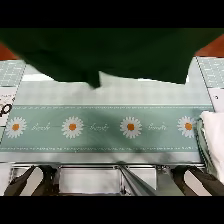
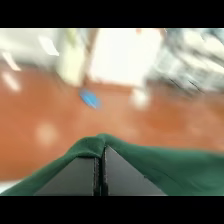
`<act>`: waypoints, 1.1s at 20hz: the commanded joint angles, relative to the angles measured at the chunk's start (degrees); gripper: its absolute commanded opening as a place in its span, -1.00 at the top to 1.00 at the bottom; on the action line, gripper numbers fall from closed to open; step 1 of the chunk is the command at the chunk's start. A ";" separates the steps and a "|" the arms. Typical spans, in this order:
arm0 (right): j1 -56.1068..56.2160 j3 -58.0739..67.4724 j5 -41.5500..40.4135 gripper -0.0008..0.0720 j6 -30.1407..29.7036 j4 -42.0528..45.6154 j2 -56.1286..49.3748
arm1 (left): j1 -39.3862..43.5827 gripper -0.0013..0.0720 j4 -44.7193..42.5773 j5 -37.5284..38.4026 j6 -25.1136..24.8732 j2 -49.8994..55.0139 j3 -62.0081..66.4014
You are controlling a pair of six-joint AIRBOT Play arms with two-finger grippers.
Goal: Fold the shirts.
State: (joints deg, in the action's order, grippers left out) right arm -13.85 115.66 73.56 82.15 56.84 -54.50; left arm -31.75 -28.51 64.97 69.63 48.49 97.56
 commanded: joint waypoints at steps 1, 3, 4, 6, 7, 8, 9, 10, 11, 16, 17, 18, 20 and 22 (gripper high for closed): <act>0.02 4.13 1.77 0.92 1.44 6.78 7.48 | -4.26 0.91 -12.15 -3.26 5.38 -8.52 4.81; 0.02 4.13 3.98 0.92 2.43 10.34 11.15 | -1.01 0.91 -19.28 -1.22 6.73 -12.72 4.79; 0.02 4.13 5.79 0.92 2.99 12.31 12.87 | 2.34 0.91 -23.61 -0.83 6.78 -14.40 4.79; 0.04 3.98 9.29 0.92 3.65 16.39 15.52 | 11.45 0.91 -36.98 -0.83 9.49 -17.99 4.79; 0.04 3.28 10.34 0.92 4.79 18.75 16.79 | 16.31 0.91 -45.09 -0.33 12.66 -19.67 4.79; 0.02 2.03 11.10 0.92 5.64 20.52 18.10 | 20.70 0.91 -52.17 0.79 15.52 -21.20 4.79; 0.02 0.07 11.39 0.92 6.19 20.85 19.26 | 24.24 0.91 -57.00 2.14 17.27 -22.27 4.79; 0.02 -2.49 11.72 0.92 6.82 20.65 20.28 | 27.12 0.91 -60.11 3.63 18.40 -22.84 4.79; 0.02 -5.07 12.55 0.92 7.26 19.89 20.94 | 29.51 0.91 -61.68 5.66 19.15 -22.95 4.76; 0.02 -20.90 9.62 0.92 6.47 14.95 20.98 | 32.13 0.91 -61.92 8.66 21.38 -19.06 -3.02; 0.02 -24.70 8.85 0.92 5.73 14.62 20.24 | 32.13 0.91 -61.70 8.66 21.75 -17.22 -5.20; 0.04 -27.89 8.28 0.92 5.29 14.23 18.97 | 32.13 0.91 -61.53 8.63 22.62 -15.04 -7.28; 0.04 -33.73 6.03 0.92 2.80 11.15 14.80 | 32.13 0.91 -61.27 8.02 22.86 -9.20 -10.95; 0.04 -37.73 1.99 0.92 -0.61 7.26 8.63 | 32.13 0.91 -60.37 4.66 22.82 -2.97 -13.94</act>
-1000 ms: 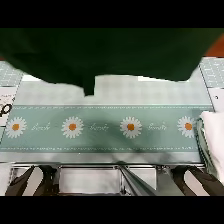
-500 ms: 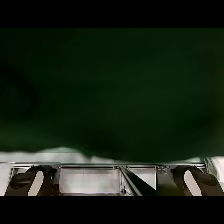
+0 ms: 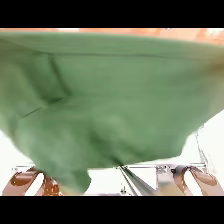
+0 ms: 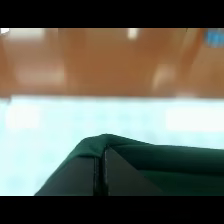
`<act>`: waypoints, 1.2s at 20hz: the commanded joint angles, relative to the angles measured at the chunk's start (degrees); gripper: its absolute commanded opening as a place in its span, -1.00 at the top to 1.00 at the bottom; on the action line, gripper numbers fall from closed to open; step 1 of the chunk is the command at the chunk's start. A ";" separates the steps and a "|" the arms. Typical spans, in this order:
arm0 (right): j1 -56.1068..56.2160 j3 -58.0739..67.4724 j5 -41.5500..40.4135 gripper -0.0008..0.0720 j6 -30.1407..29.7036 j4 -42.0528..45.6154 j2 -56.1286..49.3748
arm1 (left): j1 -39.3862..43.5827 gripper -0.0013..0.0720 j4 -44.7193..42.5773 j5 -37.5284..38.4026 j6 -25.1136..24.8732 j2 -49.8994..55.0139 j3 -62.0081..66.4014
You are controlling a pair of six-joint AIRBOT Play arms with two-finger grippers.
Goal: Fold the shirts.
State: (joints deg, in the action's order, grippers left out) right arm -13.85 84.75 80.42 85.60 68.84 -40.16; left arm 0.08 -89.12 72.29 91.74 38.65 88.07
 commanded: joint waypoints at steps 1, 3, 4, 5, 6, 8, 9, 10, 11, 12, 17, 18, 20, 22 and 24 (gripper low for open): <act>0.04 -7.50 -7.21 0.92 -6.10 -6.34 -9.86 | 0.31 0.91 1.14 -4.96 0.70 10.75 -5.51; 0.04 -7.50 -11.19 0.92 -7.56 -8.79 -18.29 | 0.31 0.91 2.91 -9.40 0.70 19.06 -5.84; 0.04 -7.48 -13.29 0.92 -7.82 -10.36 -22.60 | 0.31 0.91 4.35 -12.48 0.70 23.43 -5.84; 0.04 -7.45 -15.69 0.92 -8.39 -12.72 -27.28 | 0.31 0.91 5.66 -15.78 0.70 27.39 -5.84; 0.09 -7.26 -17.90 0.92 -8.92 -14.88 -31.45 | 0.31 0.91 6.56 -19.10 0.74 31.21 -5.84; 0.09 -6.03 -22.16 0.92 -10.05 -19.23 -39.50 | 0.28 0.91 7.15 -25.53 3.28 38.60 -5.81; 0.09 -5.03 -24.28 0.92 -10.12 -20.57 -43.17 | 0.28 0.91 7.13 -27.89 5.05 41.55 -5.81; 0.11 -3.69 -27.02 0.92 -10.47 -20.83 -46.58 | 0.28 0.91 7.13 -29.86 6.69 44.61 -5.70; 0.09 -1.84 -28.28 0.92 -10.45 -20.59 -49.68 | 0.28 0.91 7.23 -29.55 8.79 47.43 -5.09; 0.02 0.44 -27.89 0.92 -9.70 -20.74 -52.76 | 0.28 0.91 8.61 -28.11 10.01 50.21 -4.37; 0.92 6.91 -22.43 0.92 -9.18 -20.70 -61.35 | 0.28 0.91 12.31 -22.53 9.33 56.43 -3.21; 0.90 6.91 -21.84 0.92 -9.20 -20.65 -61.57 | 0.17 0.91 12.26 -21.51 9.29 56.54 -3.21; 0.13 6.97 -19.91 0.92 -9.22 -20.55 -61.37 | -0.26 0.91 12.26 -18.93 9.22 56.26 -3.19; -1.11 6.97 -16.28 0.92 -9.84 -20.48 -60.81 | -0.96 0.91 12.28 -14.34 5.38 56.04 -3.21; -1.99 6.95 -10.54 0.92 -10.47 -19.78 -60.70 | -1.38 0.91 12.24 -9.11 -0.76 56.17 -3.23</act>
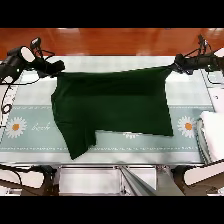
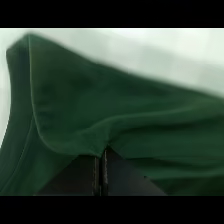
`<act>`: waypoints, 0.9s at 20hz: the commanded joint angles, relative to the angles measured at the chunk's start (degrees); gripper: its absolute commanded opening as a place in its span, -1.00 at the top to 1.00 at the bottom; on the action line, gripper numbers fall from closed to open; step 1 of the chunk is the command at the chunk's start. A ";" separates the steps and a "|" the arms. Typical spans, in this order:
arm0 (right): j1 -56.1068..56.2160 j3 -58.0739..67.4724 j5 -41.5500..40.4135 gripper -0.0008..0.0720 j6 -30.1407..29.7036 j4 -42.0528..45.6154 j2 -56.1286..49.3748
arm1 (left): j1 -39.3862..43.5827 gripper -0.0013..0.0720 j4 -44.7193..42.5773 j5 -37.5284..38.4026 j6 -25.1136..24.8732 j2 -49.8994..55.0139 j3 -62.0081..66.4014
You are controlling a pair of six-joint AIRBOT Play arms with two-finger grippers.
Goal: Fold the shirts.
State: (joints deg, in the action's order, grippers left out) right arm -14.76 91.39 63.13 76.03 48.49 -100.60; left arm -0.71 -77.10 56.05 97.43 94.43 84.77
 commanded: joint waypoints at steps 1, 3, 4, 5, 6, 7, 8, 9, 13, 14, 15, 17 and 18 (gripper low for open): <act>-1.18 0.31 9.40 0.92 -1.07 3.13 -0.28 | -0.72 0.91 0.22 9.29 -7.98 0.55 0.07; -0.70 -0.90 12.22 0.92 -1.01 6.03 -0.31 | -0.74 0.91 0.22 11.82 -9.73 1.18 0.04; -0.68 -2.05 12.41 0.92 -1.03 6.56 -0.31 | -0.66 0.91 0.22 12.20 -9.77 1.55 0.00; -0.35 -3.43 12.17 0.92 -1.03 6.56 -0.28 | -0.42 0.91 0.24 12.07 -9.57 1.70 -0.46; 0.02 -4.87 11.10 0.92 -1.05 6.56 -0.31 | -0.20 0.91 0.24 11.98 -9.55 1.84 -1.11; 0.39 -6.01 10.08 0.92 -0.90 6.49 -0.31 | 0.02 0.91 0.24 12.22 -9.53 2.12 -1.88; 0.72 -6.91 9.25 0.91 -0.68 6.54 -0.31 | 0.02 0.91 0.24 12.81 -9.01 2.36 -2.62; 1.07 -7.43 8.52 0.77 0.31 6.84 -0.31 | -0.04 0.90 0.20 13.42 -7.30 2.54 -3.30; -0.63 -6.34 15.06 -0.14 3.78 8.74 0.61 | -3.45 -0.40 -0.02 23.65 -6.84 1.88 -2.12; -2.16 -6.36 17.46 -0.14 3.96 8.83 1.79 | -5.14 -0.40 -0.02 26.60 -8.15 0.63 -2.03; -3.72 -6.45 19.98 -0.14 3.91 10.01 3.37 | -6.93 -0.40 0.00 28.61 -9.01 -1.01 -2.23; -6.88 -8.63 21.99 -0.14 4.28 15.43 8.24 | -10.99 -0.40 0.04 29.20 -9.62 -6.25 -5.07; -8.76 -12.00 19.69 -0.14 5.53 17.35 11.87 | -13.14 -0.40 0.00 28.46 -9.86 -9.49 -8.20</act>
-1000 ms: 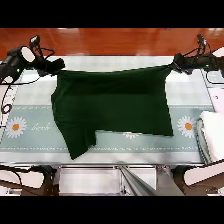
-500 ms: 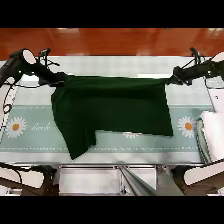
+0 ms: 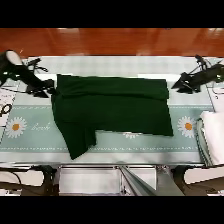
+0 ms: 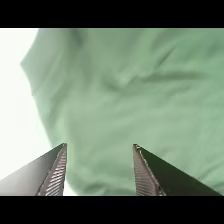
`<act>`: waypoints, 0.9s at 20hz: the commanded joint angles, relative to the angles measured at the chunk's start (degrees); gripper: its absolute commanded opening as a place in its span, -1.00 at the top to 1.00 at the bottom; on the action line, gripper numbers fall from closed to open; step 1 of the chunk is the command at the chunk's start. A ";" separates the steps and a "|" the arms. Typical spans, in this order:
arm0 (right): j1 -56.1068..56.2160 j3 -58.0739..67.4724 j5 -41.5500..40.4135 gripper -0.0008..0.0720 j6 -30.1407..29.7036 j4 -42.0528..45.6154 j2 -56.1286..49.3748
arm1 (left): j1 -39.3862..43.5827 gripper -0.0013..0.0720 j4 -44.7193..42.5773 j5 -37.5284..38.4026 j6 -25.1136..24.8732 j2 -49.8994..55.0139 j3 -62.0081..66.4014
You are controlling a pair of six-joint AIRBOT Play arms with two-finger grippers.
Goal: Fold the shirts.
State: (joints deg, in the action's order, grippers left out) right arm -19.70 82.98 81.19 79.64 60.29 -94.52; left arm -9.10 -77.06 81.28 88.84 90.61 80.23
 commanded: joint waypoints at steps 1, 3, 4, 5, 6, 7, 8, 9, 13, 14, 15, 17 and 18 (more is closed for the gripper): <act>-5.79 -7.91 -1.44 -0.14 2.82 5.81 9.53 | -7.69 -0.40 0.11 2.95 -0.35 -9.22 -8.28; -9.42 -19.82 -8.15 -0.14 3.06 4.22 17.53 | -14.97 -0.40 3.37 1.68 -0.13 -15.34 -19.67; -11.06 -26.64 -11.02 -0.14 1.77 1.44 21.33 | -18.93 -0.40 7.45 0.02 -2.21 -18.14 -25.83; -12.26 -33.16 -13.70 -0.14 -1.01 -2.62 24.79 | -23.32 -0.40 13.46 -2.12 -5.16 -20.85 -32.52; -13.00 -38.29 -15.56 -0.14 -3.65 -6.60 27.50 | -27.56 -0.40 20.06 -3.82 -8.07 -22.93 -38.69; -13.09 -42.36 -16.96 -0.14 -5.44 -9.70 29.73 | -30.95 -0.40 25.35 -4.48 -10.97 -24.00 -43.43; -13.07 -45.35 -17.66 -0.14 -6.78 -12.00 31.50 | -33.57 -0.40 28.89 -4.59 -13.42 -24.15 -47.12; -13.05 -47.21 -17.29 -0.14 -8.15 -13.94 32.72 | -34.75 -0.40 29.51 -4.96 -14.80 -24.13 -49.48; -13.05 -48.35 -15.17 -0.14 -9.44 -14.93 34.71 | -31.80 -0.41 29.11 -8.72 -16.39 -24.13 -53.99; -13.05 -48.35 -15.02 -0.14 -9.44 -14.95 34.71 | -29.86 -0.40 29.11 -9.79 -16.39 -24.13 -54.31; -13.05 -48.35 -15.04 -0.14 -9.44 -14.99 34.71 | -27.15 -0.40 29.09 -10.78 -16.37 -24.13 -54.45; -13.05 -48.35 -15.04 -0.14 -9.44 -14.99 34.71 | -21.16 -0.40 30.56 -13.99 -16.11 -24.11 -54.47; -13.05 -48.35 -15.02 -0.14 -9.44 -14.97 34.71 | -17.77 -0.40 30.82 -16.02 -15.17 -23.93 -54.38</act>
State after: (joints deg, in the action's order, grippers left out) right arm -32.67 35.27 66.04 70.65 46.06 -60.34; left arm -33.41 -48.23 70.17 73.43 66.65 26.89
